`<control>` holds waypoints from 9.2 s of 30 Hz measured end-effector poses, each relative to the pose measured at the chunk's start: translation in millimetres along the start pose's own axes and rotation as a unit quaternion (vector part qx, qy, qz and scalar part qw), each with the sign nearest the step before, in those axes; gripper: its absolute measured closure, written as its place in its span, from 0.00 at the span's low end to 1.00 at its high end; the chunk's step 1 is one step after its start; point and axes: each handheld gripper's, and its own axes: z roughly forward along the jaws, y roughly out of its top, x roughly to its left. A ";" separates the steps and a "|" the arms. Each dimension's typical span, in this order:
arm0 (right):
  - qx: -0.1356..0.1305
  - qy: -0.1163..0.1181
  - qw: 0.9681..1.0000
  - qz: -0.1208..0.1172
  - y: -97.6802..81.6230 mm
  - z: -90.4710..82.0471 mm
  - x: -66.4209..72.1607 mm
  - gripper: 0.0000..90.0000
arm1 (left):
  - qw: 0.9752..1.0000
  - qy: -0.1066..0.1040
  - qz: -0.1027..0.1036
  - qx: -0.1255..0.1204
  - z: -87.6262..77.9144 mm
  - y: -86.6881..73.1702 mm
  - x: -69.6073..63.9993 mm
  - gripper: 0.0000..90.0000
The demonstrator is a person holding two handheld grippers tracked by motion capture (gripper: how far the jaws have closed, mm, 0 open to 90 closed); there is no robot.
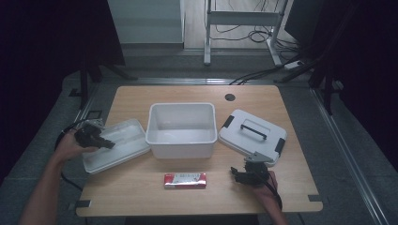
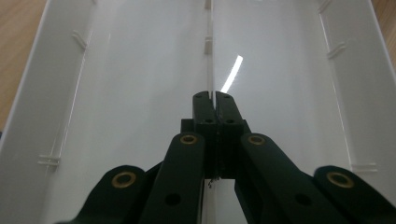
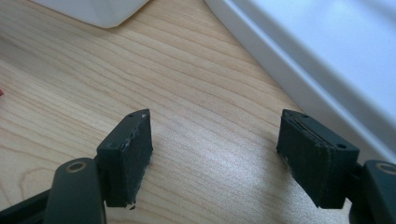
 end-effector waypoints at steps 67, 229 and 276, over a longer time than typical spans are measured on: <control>0.113 0.298 0.899 -0.301 92.5 34.4 113.6 0.45 | 1.000 0.005 0.013 0.008 20.0 14.5 -7.6 0.57; 0.239 0.220 0.845 -0.425 227.4 93.9 71.7 0.56 | 1.000 -0.003 0.005 0.002 32.1 11.2 -3.5 0.59; 0.075 0.246 0.910 -0.325 245.5 25.2 46.1 0.48 | 1.000 -0.001 0.004 -0.002 27.3 15.0 -4.6 0.58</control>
